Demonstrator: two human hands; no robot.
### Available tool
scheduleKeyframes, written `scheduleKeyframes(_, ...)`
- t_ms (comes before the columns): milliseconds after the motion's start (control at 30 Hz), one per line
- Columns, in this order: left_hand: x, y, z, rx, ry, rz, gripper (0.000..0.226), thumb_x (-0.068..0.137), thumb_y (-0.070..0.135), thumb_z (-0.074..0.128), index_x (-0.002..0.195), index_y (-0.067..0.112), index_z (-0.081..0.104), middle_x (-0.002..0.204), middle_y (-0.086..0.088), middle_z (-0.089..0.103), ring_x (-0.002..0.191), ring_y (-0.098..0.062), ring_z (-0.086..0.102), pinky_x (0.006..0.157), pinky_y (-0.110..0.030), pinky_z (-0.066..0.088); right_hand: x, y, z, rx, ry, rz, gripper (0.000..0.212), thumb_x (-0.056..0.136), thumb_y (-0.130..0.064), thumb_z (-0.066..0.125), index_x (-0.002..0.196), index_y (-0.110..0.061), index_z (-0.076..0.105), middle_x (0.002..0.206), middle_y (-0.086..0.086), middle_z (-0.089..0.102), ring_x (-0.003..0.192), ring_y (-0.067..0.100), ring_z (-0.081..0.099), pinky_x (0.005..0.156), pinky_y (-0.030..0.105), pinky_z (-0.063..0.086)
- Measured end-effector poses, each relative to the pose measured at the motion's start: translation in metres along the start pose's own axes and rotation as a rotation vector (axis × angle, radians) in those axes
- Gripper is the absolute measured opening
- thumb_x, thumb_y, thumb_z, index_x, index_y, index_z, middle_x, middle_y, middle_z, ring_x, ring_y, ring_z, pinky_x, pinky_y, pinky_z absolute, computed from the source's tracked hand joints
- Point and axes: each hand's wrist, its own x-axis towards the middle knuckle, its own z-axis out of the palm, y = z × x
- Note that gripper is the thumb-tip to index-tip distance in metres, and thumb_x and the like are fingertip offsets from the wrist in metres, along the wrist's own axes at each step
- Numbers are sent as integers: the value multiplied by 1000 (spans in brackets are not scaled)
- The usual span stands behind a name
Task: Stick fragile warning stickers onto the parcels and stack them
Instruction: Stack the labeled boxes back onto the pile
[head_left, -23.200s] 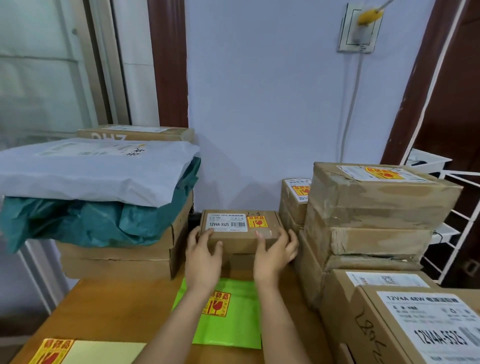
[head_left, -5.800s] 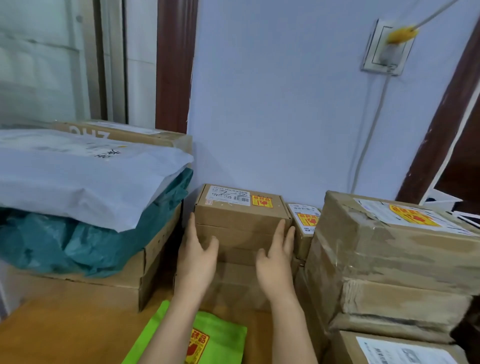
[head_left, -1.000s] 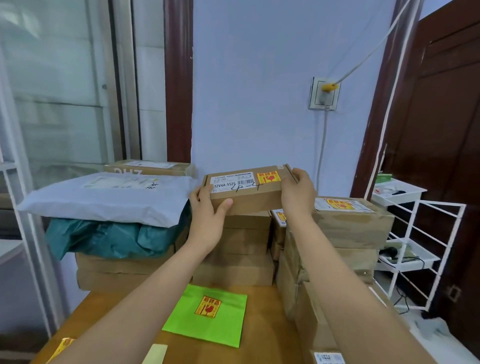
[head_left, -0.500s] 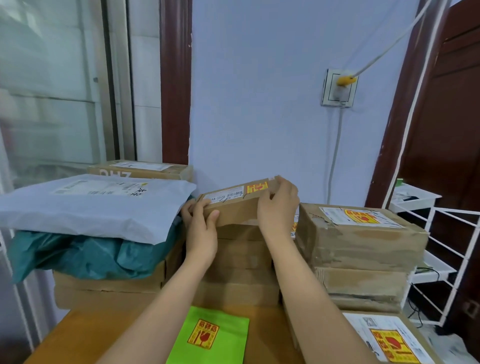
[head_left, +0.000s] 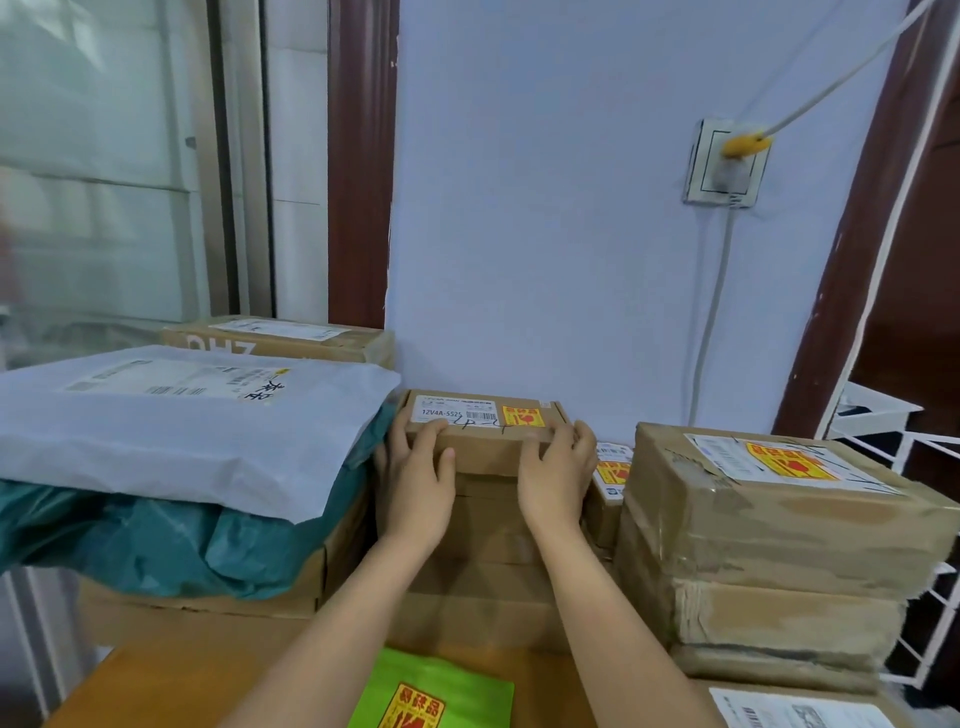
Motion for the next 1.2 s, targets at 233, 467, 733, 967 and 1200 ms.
scheduleKeyframes(233, 20, -8, 9, 33, -93, 45, 44, 93, 18, 54, 136, 23, 47, 156, 5, 11, 140, -22, 23, 109, -36, 32, 11, 7, 0, -12, -104, -45, 59, 94, -33, 53, 147, -22, 29, 158, 3, 0, 146, 22, -1, 114, 41, 24)
scheduleKeyframes(467, 22, -11, 11, -10, -111, 65, 46, 92, 13, 57, 136, 22, 49, 154, 1, 16, 137, -23, 29, 111, -37, 31, 9, 7, -1, -136, -97, -27, 60, 94, -35, 53, 146, -18, 28, 157, 10, 3, 143, 32, 8, 113, 47, 27)
scheduleKeyframes(733, 20, -12, 9, -30, -127, 98, 49, 90, 8, 58, 136, 23, 49, 155, 2, 15, 141, -20, 20, 115, -36, 25, 10, 3, -9, -187, -137, -23, 55, 98, -30, 48, 145, -11, 28, 156, 12, 5, 141, 35, 14, 110, 46, 30)
scheduleKeyframes(967, 12, -12, -11, -68, -250, 148, 62, 90, 4, 58, 144, 28, 38, 159, 8, -4, 146, -11, 1, 112, -21, 9, 1, -10, -27, -201, -169, -76, 56, 98, -24, 46, 148, -11, 24, 156, 7, 1, 141, 30, 12, 103, 41, 37)
scheduleKeyframes(1200, -30, 1, -33, 7, -333, 93, 58, 94, 10, 51, 146, 30, 32, 159, 6, -6, 147, -14, 1, 115, -26, 12, -35, -17, -48, -246, -171, -170, 52, 94, -13, 43, 144, -7, 29, 154, 12, 11, 140, 29, 15, 109, 41, 34)
